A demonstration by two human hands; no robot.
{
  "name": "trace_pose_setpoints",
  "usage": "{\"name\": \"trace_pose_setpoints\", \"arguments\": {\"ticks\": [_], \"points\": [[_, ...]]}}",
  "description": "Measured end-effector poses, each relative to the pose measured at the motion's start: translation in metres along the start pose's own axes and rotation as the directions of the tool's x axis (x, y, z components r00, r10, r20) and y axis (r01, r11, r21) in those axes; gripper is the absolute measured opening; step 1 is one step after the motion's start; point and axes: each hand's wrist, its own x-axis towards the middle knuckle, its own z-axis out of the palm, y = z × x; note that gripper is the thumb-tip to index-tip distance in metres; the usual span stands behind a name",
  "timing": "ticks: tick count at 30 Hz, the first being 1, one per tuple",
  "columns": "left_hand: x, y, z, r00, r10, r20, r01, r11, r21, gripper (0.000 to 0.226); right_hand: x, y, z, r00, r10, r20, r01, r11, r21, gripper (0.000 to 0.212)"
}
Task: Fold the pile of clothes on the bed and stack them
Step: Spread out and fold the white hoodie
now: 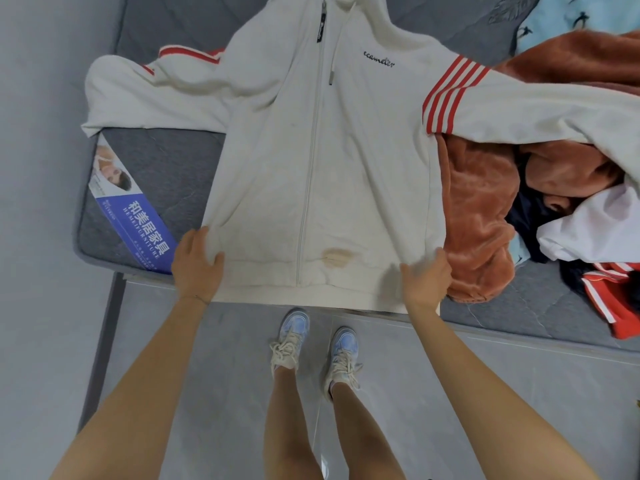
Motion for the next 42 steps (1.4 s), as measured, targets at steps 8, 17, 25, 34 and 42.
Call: {"name": "trace_pose_setpoints", "arguments": {"ticks": [8, 17, 25, 34, 42], "points": [[0.018, 0.073, -0.020, 0.984, 0.178, -0.001, -0.176, 0.975, 0.137, 0.062, 0.001, -0.077, 0.001, 0.899, -0.386, 0.206, 0.423, 0.889, -0.177, 0.069], [0.086, 0.060, -0.059, 0.984, 0.163, -0.069, -0.149, 0.973, 0.175, 0.065, 0.009, -0.183, 0.020, 0.788, -0.518, 0.334, 0.605, 0.750, -0.266, 0.071], [0.180, 0.013, -0.094, 0.986, 0.169, -0.002, -0.166, 0.972, 0.164, 0.066, 0.003, -0.286, 0.092, 0.717, -0.588, 0.373, 0.691, 0.671, -0.270, 0.071], [0.271, -0.017, -0.114, 0.984, 0.179, 0.021, -0.180, 0.981, 0.079, 0.066, 0.010, -0.366, 0.157, 0.732, -0.559, 0.389, 0.671, 0.690, -0.271, 0.073], [0.313, -0.050, -0.121, 0.991, 0.133, -0.025, -0.132, 0.991, 0.029, 0.061, 0.011, -0.428, 0.220, 0.614, -0.673, 0.412, 0.787, 0.560, -0.258, 0.071]]}}
